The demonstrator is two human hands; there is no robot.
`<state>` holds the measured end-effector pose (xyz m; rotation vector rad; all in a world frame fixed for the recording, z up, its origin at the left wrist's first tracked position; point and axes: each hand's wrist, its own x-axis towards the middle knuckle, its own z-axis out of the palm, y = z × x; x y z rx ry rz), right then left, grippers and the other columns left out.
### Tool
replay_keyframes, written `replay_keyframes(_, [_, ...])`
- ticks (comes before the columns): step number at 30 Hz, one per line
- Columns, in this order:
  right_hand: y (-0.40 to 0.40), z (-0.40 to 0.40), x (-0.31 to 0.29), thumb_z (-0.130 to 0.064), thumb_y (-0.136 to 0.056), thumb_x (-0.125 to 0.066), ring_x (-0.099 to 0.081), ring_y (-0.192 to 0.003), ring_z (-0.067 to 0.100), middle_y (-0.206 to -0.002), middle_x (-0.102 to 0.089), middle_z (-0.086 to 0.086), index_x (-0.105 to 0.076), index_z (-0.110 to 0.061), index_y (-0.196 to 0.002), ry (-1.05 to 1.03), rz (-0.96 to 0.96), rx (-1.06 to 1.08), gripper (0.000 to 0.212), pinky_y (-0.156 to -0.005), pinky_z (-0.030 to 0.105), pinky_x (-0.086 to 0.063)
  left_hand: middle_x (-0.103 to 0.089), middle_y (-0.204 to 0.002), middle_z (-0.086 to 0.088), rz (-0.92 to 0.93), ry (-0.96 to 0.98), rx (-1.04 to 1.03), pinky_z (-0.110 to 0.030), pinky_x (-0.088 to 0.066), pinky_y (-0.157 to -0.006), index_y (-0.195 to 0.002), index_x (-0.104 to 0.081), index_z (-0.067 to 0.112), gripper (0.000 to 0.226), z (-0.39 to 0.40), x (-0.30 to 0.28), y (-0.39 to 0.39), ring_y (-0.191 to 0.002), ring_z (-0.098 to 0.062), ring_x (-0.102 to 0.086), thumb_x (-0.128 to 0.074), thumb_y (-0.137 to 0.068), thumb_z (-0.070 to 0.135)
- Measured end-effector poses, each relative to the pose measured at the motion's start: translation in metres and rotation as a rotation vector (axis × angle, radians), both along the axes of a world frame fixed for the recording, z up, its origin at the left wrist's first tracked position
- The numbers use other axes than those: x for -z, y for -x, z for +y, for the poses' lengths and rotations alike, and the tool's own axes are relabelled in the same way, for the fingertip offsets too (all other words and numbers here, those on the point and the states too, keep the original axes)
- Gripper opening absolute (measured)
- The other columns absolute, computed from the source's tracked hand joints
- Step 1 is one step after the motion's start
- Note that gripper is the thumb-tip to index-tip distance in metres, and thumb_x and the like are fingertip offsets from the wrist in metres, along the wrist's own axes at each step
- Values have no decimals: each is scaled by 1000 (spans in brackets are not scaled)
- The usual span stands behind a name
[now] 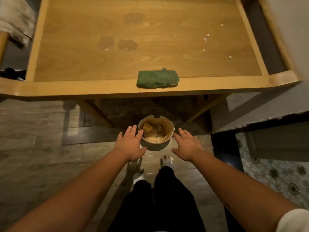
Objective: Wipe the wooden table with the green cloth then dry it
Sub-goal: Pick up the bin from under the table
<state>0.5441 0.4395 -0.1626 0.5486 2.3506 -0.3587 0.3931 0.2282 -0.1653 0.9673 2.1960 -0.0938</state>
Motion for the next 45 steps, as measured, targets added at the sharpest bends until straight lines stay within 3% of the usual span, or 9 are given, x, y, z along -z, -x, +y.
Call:
replay_keyframes(13, [18, 27, 201, -50, -88, -63, -42, -131, 34, -145, -45, 9, -46, -22, -139, 98, 28, 92, 62, -102, 49, -45, -21, -163, -12, -24, 79, 37, -55, -26, -115, -154, -28, 25, 72, 43, 182, 1, -148, -33, -22, -55, -93, 51])
replay_keyframes(16, [17, 30, 258, -44, -86, -67, -55, -117, 31, -133, -55, 12, -54, -18, -134, 174, 26, 284, 56, -91, 39, -50, -48, -144, -10, -138, 4, -178, -43, -47, -95, -140, -48, 22, 56, 53, 237, -5, -124, -29, -51, -58, -91, 47])
replay_keyframes(20, [18, 28, 312, -38, -84, -70, -60, -76, 18, -96, -64, 4, -59, -13, -118, 401, 23, 929, 43, -53, 26, -44, -63, -117, -4, -361, -58, -462, -22, -41, -59, -127, -60, 18, 43, 65, 296, -16, -81, -9, -56, -64, -89, 36])
replay_keyframes(23, [25, 30, 349, -32, -84, -72, -59, -75, 19, -95, -64, 6, -57, -7, -121, 454, 11, 1215, 47, -57, 30, -47, -63, -110, -5, -354, -122, -742, -23, -41, -57, -116, -62, 18, 30, 74, 332, -23, -77, -9, -56, -64, -88, 29])
replay_keyframes(25, [31, 31, 369, -29, -82, -74, -61, -82, 22, -111, -66, 12, -53, -6, -129, 458, 39, 1316, 56, -72, 36, -55, -61, -116, -7, -334, -184, -1034, -31, -52, -74, -120, -61, 18, 31, 82, 347, -27, -91, -20, -62, -62, -90, 26])
replay_keyframes(28, [35, 31, 391, -27, -83, -73, -64, -93, 26, -116, -65, 14, -53, -7, -129, 476, 47, 1414, 55, -85, 41, -57, -58, -119, -10, -436, -213, -1339, -43, -51, -100, -128, -59, 20, 35, 93, 363, -31, -102, -26, -58, -58, -94, 22])
replay_keyframes(33, [34, 32, 409, -16, -89, -67, -56, -66, 16, -81, -59, 5, -63, -6, -115, 558, 36, 1415, 28, -57, 28, -46, -59, -106, -10, -694, -317, -1598, -38, -48, -82, -116, -64, 18, 22, 99, 377, -38, -95, -24, -54, -54, -96, 23])
replay_keyframes(37, [35, 36, 412, -24, -88, -72, -62, -77, 18, -88, -65, 5, -63, -13, -89, 587, 10, 1491, 14, -66, 32, -48, -63, -97, -7, -706, -478, -1821, -30, -45, -69, -117, -61, 7, 23, 94, 381, -36, -82, -17, -62, -52, -99, 18])
replay_keyframes(45, [40, 36, 395, -13, -90, -61, -68, -75, 16, -91, -69, 10, -62, -11, -99, 690, 79, 1593, 10, -57, 23, -48, -61, -83, -6, -886, -557, -1992, -20, -46, -62, -104, -62, 5, 10, 97, 374, -37, -72, -14, -61, -55, -100, 12])
